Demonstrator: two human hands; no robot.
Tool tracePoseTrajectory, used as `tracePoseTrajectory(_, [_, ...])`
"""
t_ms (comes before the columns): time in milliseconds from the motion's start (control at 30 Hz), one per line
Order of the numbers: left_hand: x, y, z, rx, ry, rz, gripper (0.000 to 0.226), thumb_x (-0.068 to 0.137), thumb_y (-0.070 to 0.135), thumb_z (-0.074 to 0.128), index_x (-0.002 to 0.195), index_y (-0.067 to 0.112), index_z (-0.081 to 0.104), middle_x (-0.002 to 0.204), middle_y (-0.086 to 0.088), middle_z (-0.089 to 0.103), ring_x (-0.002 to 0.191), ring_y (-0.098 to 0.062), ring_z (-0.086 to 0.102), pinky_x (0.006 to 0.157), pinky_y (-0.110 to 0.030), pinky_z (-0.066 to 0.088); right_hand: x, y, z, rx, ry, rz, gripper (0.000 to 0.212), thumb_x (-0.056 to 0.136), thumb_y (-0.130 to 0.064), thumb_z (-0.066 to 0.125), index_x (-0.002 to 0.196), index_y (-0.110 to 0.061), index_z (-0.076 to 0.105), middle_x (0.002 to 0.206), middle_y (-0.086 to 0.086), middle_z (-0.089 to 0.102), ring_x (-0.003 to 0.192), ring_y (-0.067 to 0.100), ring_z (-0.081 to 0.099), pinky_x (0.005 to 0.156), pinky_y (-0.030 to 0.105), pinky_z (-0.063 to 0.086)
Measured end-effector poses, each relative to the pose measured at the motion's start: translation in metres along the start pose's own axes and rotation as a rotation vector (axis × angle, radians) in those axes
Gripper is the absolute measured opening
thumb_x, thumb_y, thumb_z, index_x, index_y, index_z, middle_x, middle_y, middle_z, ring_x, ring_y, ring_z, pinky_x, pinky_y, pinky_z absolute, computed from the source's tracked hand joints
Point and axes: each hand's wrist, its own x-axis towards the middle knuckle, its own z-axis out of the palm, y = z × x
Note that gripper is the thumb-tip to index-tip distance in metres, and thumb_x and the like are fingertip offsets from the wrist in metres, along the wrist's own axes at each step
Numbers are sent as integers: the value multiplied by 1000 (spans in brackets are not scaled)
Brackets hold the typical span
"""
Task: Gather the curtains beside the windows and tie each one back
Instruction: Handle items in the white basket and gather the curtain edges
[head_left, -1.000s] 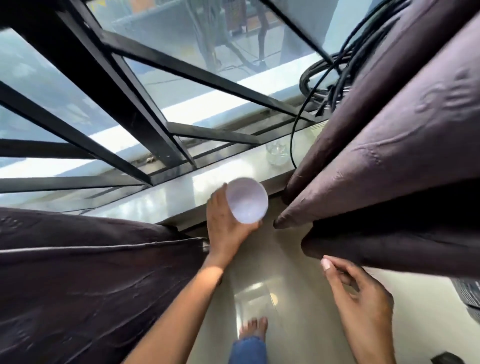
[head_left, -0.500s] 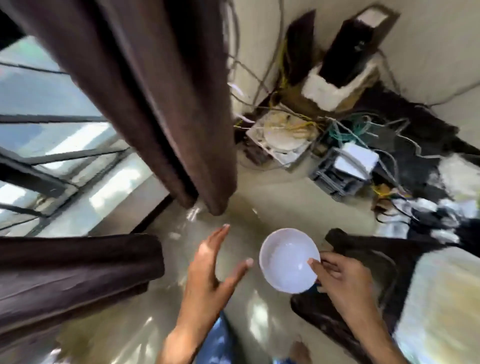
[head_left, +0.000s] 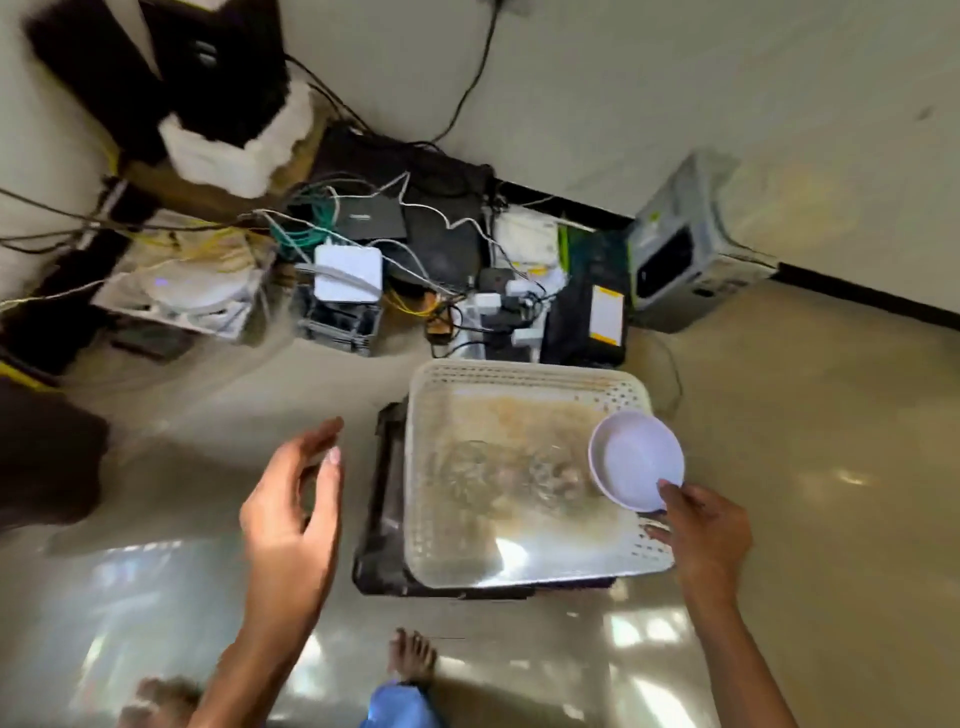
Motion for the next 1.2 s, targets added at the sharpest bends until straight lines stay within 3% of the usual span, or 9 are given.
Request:
tracePoseTrajectory(167, [-5,8,48,35,-101,51,27,92,25,47,112,15,63,104,17,67,96,0,62,83,-11,45,35,39,-11,64,22,156,26,87,5,59,63,-3,58,48,8,61,42,14,65,39,22,50])
tracePoseTrajectory(333, [-13,6,68,30,-123,63,30,92,28,47,115,16,62,105,17,66,95,5,62,78,-19,51,40,59,6,32,13,208,23,85,3,62,62,4,60,66,23,65,56,24,70,47,26,55])
tracePoseTrajectory(467, [-14,3,72,38,-128,38,29,91,28,47,114,18,62,102,27,65,95,7,61,78,-13,49,44,65,19,47,37,267,23,84,3,63,61,3,61,68,25,66,61,32,70,57,32,58])
tracePoseTrajectory(600, [-14,3,72,39,-111,38,32,91,34,45,114,18,62,106,20,65,96,7,61,79,-21,50,45,71,28,52,45,327,17,84,3,64,67,2,62,75,26,67,64,33,69,63,35,56])
tracePoseTrajectory(700, [-16,2,71,44,-101,24,32,91,35,45,114,20,61,104,24,65,94,9,60,78,-15,49,44,75,34,71,46,394,14,84,5,63,70,4,60,83,26,65,68,37,68,65,38,54])
tracePoseTrajectory(800, [-16,0,68,65,-91,16,30,91,34,45,113,21,62,103,32,62,94,10,60,78,-8,44,40,73,36,88,31,432,7,85,6,62,90,9,59,84,26,63,73,39,66,71,41,53])
tracePoseTrajectory(900, [-17,-3,59,79,-81,13,25,92,28,46,110,23,61,100,37,60,95,14,57,81,-4,39,34,69,27,22,4,470,17,87,-2,64,78,12,59,76,26,66,73,37,68,75,45,55])
tracePoseTrajectory(1033, [-15,-15,37,57,-35,-23,29,92,25,46,114,15,62,109,14,64,104,-1,59,90,-10,41,4,47,15,-474,-34,143,31,89,-23,62,59,-18,65,54,-1,68,58,22,70,72,47,56])
tracePoseTrajectory(1200, [-8,-27,-17,108,104,-54,20,94,13,52,112,14,61,107,3,65,98,-3,59,85,-12,43,-74,-17,78,-474,-268,-305,12,90,-17,62,85,-22,72,76,-1,74,69,16,70,68,35,56])
